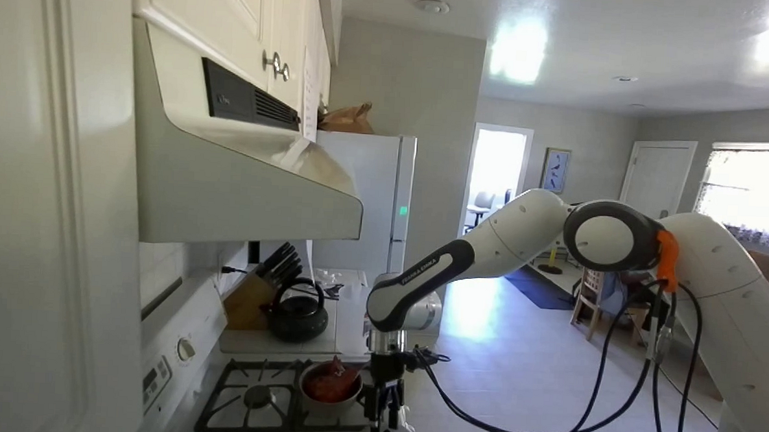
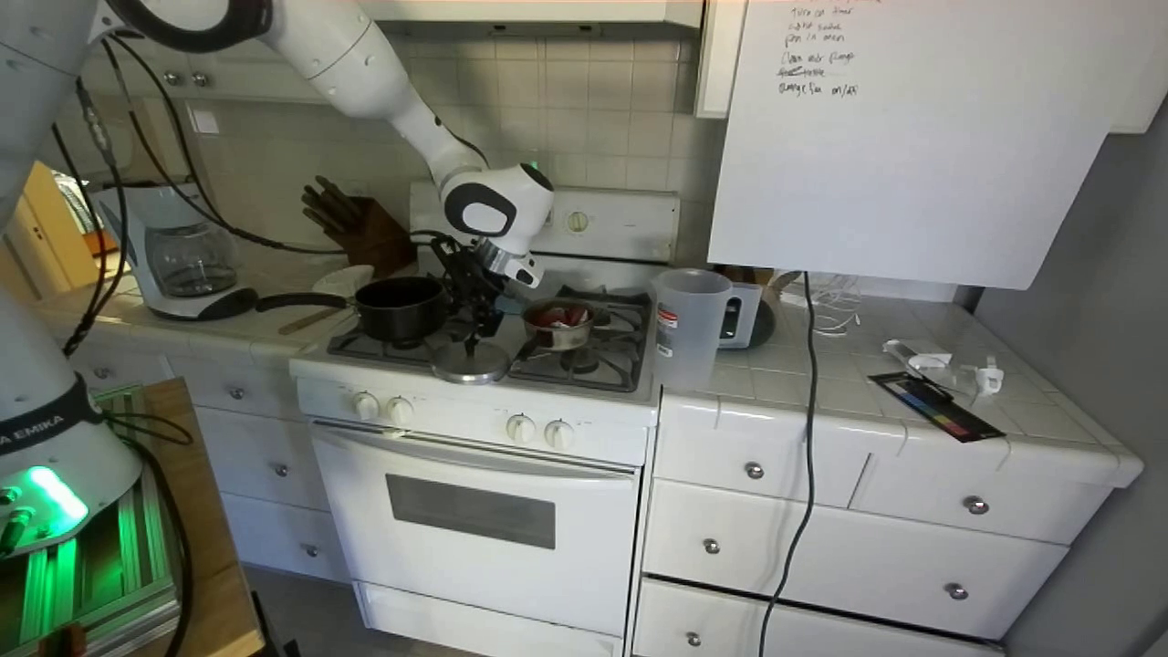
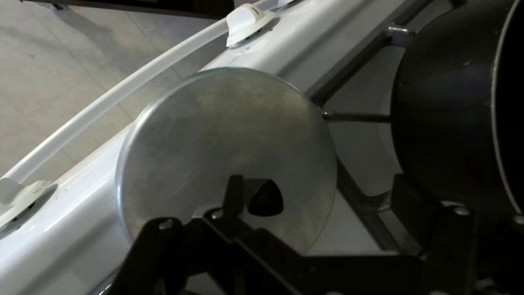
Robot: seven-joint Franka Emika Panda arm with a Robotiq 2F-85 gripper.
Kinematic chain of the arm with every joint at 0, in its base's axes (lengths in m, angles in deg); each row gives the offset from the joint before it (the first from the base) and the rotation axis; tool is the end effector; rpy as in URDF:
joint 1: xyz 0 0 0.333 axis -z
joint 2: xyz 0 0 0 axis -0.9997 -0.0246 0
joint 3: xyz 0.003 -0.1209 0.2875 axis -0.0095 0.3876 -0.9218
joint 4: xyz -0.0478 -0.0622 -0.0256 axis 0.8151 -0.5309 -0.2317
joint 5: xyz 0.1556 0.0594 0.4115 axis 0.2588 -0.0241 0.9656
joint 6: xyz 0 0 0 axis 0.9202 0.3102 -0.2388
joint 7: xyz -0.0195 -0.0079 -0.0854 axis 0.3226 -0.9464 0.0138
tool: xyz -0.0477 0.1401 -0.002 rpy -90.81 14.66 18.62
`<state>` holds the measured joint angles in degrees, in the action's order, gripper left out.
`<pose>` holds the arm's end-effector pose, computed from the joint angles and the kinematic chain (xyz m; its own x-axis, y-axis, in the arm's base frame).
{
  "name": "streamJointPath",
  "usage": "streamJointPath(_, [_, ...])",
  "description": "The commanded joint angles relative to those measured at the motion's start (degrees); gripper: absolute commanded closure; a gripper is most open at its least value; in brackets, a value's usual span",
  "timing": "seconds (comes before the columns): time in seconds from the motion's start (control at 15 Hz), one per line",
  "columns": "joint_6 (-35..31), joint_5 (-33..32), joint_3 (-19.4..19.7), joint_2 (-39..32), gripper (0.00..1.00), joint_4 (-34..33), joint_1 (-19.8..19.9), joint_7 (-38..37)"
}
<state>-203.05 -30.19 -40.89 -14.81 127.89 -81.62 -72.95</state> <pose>0.6373 -0.0006 0.0855 0.9587 0.0505 -0.2798 -0.0542 -0.9336 -0.3541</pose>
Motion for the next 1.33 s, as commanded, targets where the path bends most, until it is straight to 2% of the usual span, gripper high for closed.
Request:
streamJointPath(0.0, [3.1, -1.0, 0.0, -1.7, 0.09, -1.6, 0.0, -1.8])
streamJointPath(0.6, [5.4, -3.9, 2.7, -2.4, 0.07, -1.9, -0.6, -6.5])
streamJointPath(1.07, [6.8, -8.5, 4.3, -2.9, 0.14, -4.9, -1.8, -10.8])
streamJointPath(1.27, [8.1, -10.5, 4.4, -3.2, 0.12, -6.6, -2.6, -12.2])
